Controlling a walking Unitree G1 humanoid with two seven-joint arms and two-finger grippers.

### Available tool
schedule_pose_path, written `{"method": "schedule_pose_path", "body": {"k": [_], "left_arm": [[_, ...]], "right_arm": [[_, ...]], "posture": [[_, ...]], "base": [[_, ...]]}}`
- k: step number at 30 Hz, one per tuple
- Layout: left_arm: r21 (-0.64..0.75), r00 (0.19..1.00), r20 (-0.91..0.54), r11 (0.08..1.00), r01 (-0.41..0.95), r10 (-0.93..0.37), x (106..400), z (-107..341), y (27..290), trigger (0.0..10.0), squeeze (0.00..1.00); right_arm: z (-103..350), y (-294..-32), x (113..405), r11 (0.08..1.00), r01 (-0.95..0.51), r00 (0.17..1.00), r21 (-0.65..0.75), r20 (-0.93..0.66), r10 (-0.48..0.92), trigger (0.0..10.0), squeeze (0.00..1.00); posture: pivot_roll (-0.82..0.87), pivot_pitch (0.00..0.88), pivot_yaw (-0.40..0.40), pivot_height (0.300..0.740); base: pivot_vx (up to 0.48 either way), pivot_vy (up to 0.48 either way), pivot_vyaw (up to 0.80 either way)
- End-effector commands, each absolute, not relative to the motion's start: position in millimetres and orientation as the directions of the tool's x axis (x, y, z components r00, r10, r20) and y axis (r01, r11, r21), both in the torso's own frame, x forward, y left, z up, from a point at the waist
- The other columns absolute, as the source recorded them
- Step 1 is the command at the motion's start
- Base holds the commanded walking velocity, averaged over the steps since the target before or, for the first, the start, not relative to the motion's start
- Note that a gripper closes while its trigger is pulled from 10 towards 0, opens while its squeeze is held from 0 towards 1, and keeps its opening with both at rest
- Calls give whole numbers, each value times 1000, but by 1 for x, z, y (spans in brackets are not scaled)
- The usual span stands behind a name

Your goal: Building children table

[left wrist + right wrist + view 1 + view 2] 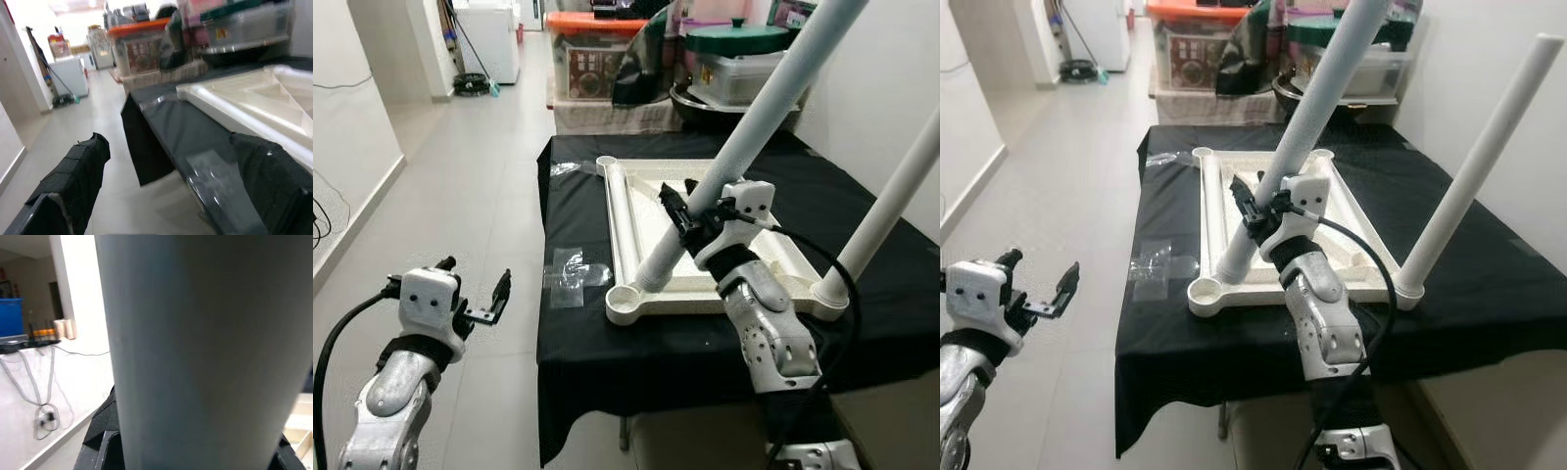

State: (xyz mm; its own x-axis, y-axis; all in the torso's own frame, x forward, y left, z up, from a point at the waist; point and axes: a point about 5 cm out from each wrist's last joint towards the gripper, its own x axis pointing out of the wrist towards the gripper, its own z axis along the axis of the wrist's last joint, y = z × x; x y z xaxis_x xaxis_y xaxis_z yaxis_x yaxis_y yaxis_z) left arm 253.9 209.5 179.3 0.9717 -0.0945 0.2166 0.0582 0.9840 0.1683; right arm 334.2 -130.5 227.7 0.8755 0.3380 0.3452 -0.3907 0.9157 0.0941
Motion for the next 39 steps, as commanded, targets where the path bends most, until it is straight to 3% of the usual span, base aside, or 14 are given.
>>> {"method": "schedule_pose_path", "body": {"k": [1,5,16,23,29,33,36,37,39], "left_arm": [[168,975,211,985,39,-74,253,177,215,10000,0],[163,970,225,985,55,-92,253,178,211,10000,0],[221,970,195,970,100,-144,250,171,201,10000,0],[292,967,167,947,137,-191,249,165,191,10000,0],[305,966,159,941,149,-205,248,162,184,10000,0],[269,970,159,954,135,-183,248,161,186,10000,0],[274,972,149,952,136,-181,247,159,188,10000,0],[274,972,149,952,136,-181,247,159,188,10000,0],[272,972,143,952,144,-188,246,157,187,10000,0]], "right_arm": [[232,-123,333,906,-414,858,84,370,358,10000,0],[232,-121,332,906,-416,854,75,374,361,10000,0],[231,-117,330,880,-469,835,71,360,416,10000,0],[234,-109,326,823,-567,775,39,365,517,10000,0],[233,-105,325,794,-608,749,20,346,565,10000,0],[233,-101,320,691,-723,655,-16,305,692,10000,0],[227,-95,306,498,-862,474,-89,203,857,10000,0],[227,-95,306,498,-862,474,-89,203,857,10000,0],[226,-93,300,382,-919,365,-101,154,918,10000,0]], "posture": [[-3,0,-28,740],[-5,0,-24,740],[-4,0,-27,740],[1,0,-39,740],[3,0,-47,740],[6,0,-52,740],[6,0,-55,740],[6,0,-55,740],[7,0,-61,740]], "base": [[454,0,0],[387,0,0],[0,0,0],[0,0,0],[0,-469,0],[0,0,0],[0,0,0],[0,0,0],[0,0,0]]}}
